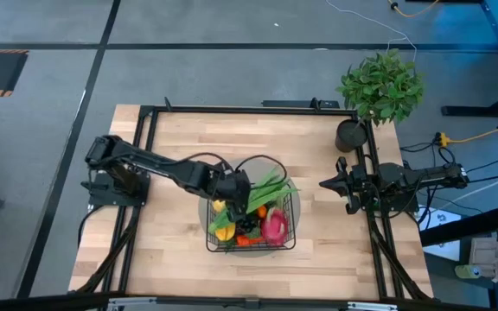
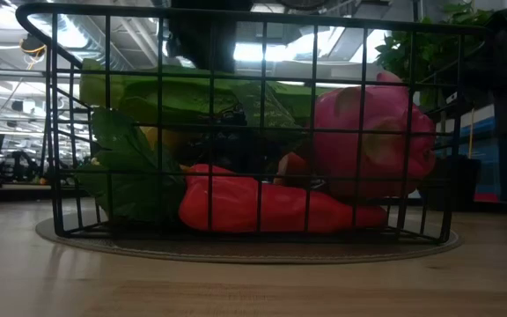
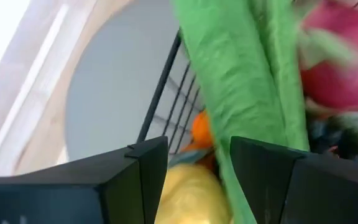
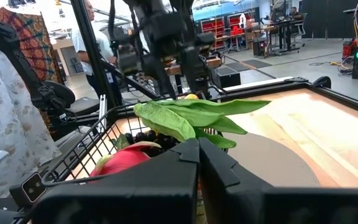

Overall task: Build produce basket
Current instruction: Put the leaf lettuce into the wire basket

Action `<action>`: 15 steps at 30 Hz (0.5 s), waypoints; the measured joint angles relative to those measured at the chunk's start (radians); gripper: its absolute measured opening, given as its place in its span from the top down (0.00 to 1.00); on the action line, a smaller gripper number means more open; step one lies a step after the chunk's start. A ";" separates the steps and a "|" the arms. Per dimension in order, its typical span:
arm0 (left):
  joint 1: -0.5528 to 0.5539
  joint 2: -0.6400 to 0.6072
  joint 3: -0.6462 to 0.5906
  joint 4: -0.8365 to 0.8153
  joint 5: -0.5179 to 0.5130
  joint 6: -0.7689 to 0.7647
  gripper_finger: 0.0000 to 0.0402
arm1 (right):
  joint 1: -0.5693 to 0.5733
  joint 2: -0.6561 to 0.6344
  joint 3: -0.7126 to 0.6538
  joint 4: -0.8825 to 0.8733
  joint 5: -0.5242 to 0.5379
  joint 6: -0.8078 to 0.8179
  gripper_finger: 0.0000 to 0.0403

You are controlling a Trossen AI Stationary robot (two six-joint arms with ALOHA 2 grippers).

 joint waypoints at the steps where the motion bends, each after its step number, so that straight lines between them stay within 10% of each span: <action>1: -0.003 0.009 0.000 -0.003 -0.005 -0.008 0.60 | 0.000 0.000 0.000 0.000 0.000 0.000 0.99; 15: -0.009 0.079 0.003 0.006 0.047 -0.097 0.60 | 0.000 0.000 0.000 0.000 0.000 0.000 0.99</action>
